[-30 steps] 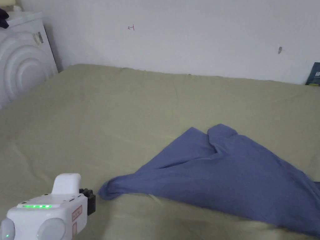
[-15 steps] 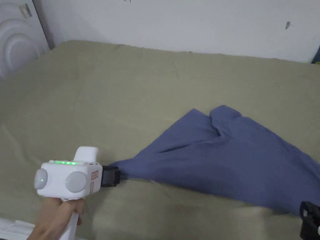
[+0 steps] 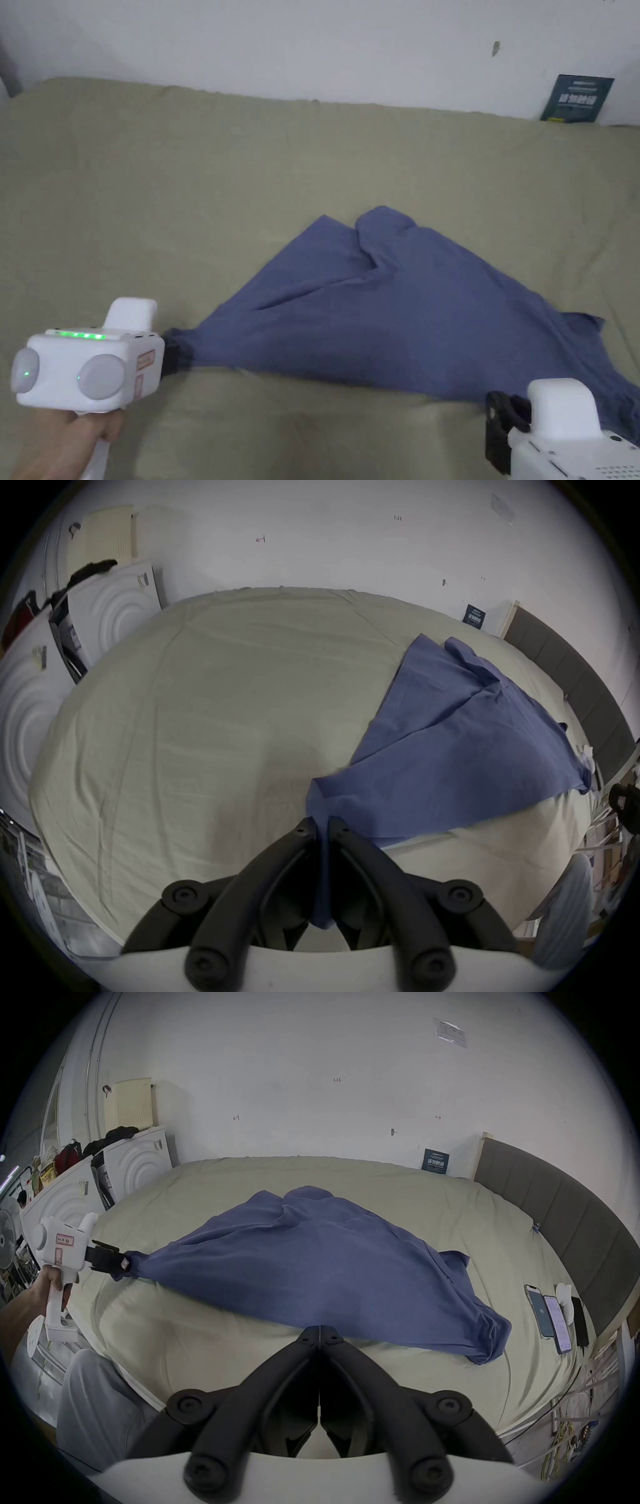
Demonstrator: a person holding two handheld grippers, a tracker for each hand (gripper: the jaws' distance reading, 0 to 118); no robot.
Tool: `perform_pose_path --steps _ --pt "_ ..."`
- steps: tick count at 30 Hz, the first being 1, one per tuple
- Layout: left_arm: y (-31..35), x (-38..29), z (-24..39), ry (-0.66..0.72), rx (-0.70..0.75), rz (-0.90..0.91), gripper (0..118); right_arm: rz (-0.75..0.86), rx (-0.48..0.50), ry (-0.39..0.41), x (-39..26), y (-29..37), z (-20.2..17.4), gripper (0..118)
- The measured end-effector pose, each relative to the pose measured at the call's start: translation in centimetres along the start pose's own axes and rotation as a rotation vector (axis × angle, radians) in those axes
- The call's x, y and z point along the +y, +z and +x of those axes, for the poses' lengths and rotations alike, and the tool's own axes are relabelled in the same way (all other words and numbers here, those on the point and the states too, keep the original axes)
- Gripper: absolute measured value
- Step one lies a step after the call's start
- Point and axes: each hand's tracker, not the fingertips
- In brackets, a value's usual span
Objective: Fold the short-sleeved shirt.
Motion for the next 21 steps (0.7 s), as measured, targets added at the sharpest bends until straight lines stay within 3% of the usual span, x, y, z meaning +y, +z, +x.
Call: perform_pose_path --steps 8,12,17,18,20,21 --pt "1.1 -0.3 0.2 0.034 0.003 0.004 3 -0.033 -0.023 -0.002 4.3 -5.5 3.5 1" --pt "2.0 -0.3 0.5 0.057 -0.013 0.001 3 -0.060 -0.051 0.039 8.6 -11.6 6.7 0" --pt "2.2 -0.1 1.0 0.047 -0.015 -0.011 3 -0.153 -0.057 0.035 14.7 -20.6 11.0 1" --pt "1.5 0.3 -0.1 0.050 -0.017 -0.011 3 -0.162 -0.056 0.038 15.7 -22.2 11.5 9" --pt "1.1 0.5 -0.6 0.058 -0.020 -0.012 3 -0.252 -0.063 0.067 17.8 -26.4 12.3 94" --pt "1.0 0.5 -0.7 0.059 -0.022 -0.015 3 -0.273 -0.047 0.074 18.5 -28.0 12.5 118"
